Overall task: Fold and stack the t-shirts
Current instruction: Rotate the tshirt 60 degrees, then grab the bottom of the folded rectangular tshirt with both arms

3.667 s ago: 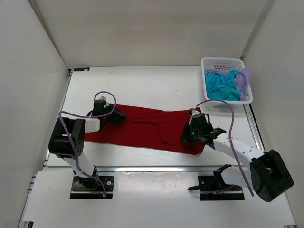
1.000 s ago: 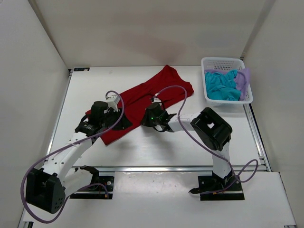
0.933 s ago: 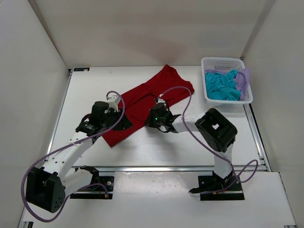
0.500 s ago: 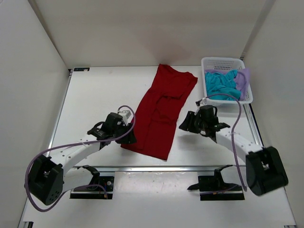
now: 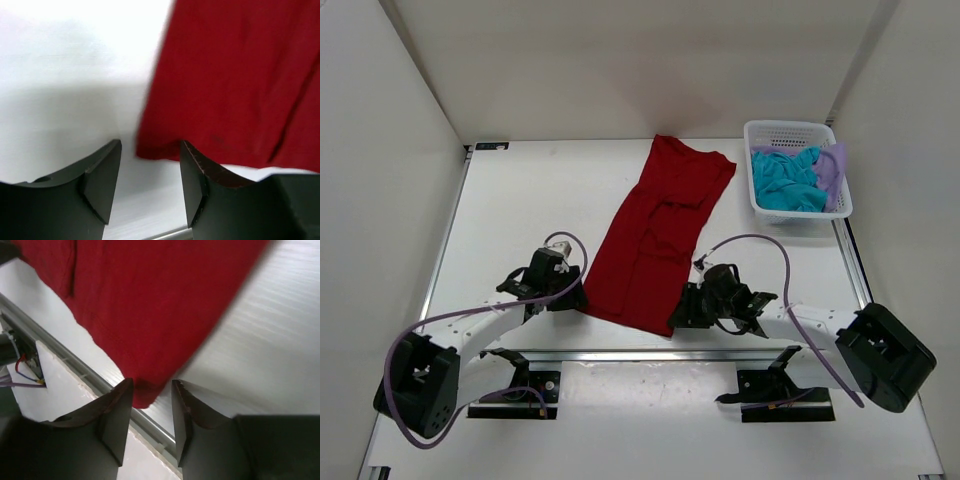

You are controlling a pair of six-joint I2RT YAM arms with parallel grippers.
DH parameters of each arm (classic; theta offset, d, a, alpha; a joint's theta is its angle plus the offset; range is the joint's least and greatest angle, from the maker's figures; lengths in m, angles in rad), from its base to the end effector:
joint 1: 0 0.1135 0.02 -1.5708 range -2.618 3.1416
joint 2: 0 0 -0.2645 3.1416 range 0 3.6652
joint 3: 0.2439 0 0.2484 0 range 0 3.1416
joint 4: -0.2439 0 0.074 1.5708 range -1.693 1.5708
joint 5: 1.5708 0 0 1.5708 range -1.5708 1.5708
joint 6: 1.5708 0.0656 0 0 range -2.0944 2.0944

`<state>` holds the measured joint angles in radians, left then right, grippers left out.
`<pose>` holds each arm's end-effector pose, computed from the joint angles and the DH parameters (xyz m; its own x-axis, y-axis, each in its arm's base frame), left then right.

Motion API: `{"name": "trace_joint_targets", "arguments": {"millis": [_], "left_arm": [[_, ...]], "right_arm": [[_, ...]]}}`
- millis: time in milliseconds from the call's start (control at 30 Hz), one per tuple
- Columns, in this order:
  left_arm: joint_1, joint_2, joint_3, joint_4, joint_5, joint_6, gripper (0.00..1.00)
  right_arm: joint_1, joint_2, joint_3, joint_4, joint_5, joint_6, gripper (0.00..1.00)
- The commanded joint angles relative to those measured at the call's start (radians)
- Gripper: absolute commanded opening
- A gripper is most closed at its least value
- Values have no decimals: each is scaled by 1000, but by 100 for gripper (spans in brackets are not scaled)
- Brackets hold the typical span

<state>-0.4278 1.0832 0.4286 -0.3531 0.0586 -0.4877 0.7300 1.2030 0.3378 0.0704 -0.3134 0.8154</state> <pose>0.1788 -0.0858 0.1301 -0.8871 -0.1096 -0.4484 0.0305 0.9554 -0.2939 0.1523 0.1634 0.1184 -0.9436 0.0849 -0.3200 -0.1580 0.7338 0.6608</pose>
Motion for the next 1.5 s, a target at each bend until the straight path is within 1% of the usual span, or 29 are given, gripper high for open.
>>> {"name": "trace_joint_targets", "arguments": {"millis": [0, 33, 100, 133, 200, 267, 300, 367, 400, 433, 467, 500, 567, 600, 667, 733, 800, 900, 967, 1000, 1067, 1133, 1167, 1233, 1267, 1300, 1367, 1400, 1467], "left_arm": [[-29, 66, -34, 49, 44, -9, 60], [-28, 73, -45, 58, 65, -3, 58], [-22, 81, -50, 66, 83, -8, 57], [-22, 80, -48, 78, 90, -12, 55], [-17, 61, -42, 72, 101, -12, 53], [-22, 60, -34, 71, 102, -9, 41], [-22, 58, -28, 68, 99, -11, 37], [-23, 49, -24, 54, 106, -9, 25], [-19, 41, -19, 42, 112, -6, 23], [-23, 40, -19, 45, 115, -3, 20], [-25, 32, -16, 37, 121, -6, 14], [-26, 24, -14, 29, 121, 0, 12], [-31, -8, -11, -9, 122, -6, 2], [-23, -34, -5, -41, 124, 1, 0], [-14, -80, 5, -93, 170, -2, 0], [-31, -159, 33, -159, 196, -8, 0], [-26, -207, 62, -251, 225, -3, 0], [26, -279, 127, -349, 253, 14, 0], [73, -283, 186, -360, 296, 17, 0], [81, -273, 208, -328, 311, 6, 0], [52, -223, 264, -267, 282, -21, 0], [44, -125, 300, -180, 273, -43, 0], [22, -91, 324, -129, 256, -63, 0], [18, 54, 390, -35, 253, -75, 0], [6, 131, 441, -20, 227, -87, 0], [-3, 168, 467, 8, 215, -92, 0], [4, 315, 569, 57, 221, -112, 0], [7, 349, 619, 80, 210, -118, 0], [15, 499, 721, 72, 176, -121, 0]], "right_arm": [[38, 35, -6, 89, -2, 59, 33], [45, 46, -3, 98, -7, 71, 29], [54, 50, -7, 95, -3, 80, 27], [63, 56, -9, 91, 3, 85, 27], [74, 38, -14, 72, 14, 97, 30], [83, 17, -19, 51, 36, 105, 35], [78, 0, -29, 42, 31, 108, 36], [79, -14, -36, 39, 22, 117, 35], [80, -20, -37, 39, 11, 120, 33], [78, -14, -34, 42, 16, 114, 28], [86, -7, -36, 48, 11, 125, 19], [85, -2, -33, 51, 2, 117, 14], [107, 0, -33, 45, 8, 123, 1], [129, -8, -25, 36, 20, 128, 0], [185, -28, 0, -29, 40, 139, 0], [247, -48, 36, -93, 37, 145, 0], [311, -71, 73, -165, 56, 148, 0], [327, -143, 109, -231, 69, 157, 0], [295, -192, 144, -268, 86, 121, 0], [246, -204, 148, -276, 83, 105, 0], [139, -230, 165, -282, 38, 45, 0], [-28, -235, 173, -287, -5, -46, 0], [-79, -232, 184, -265, -50, -68, 1], [-246, -194, 214, -261, -102, -163, 0], [-271, -168, 251, -259, -124, -201, 0], [-326, -124, 280, -262, -134, -228, 0], [-392, -61, 332, -258, -142, -286, 0], [-427, -19, 363, -251, -163, -295, 0], [-481, 42, 392, -219, -167, -314, 0]]}}
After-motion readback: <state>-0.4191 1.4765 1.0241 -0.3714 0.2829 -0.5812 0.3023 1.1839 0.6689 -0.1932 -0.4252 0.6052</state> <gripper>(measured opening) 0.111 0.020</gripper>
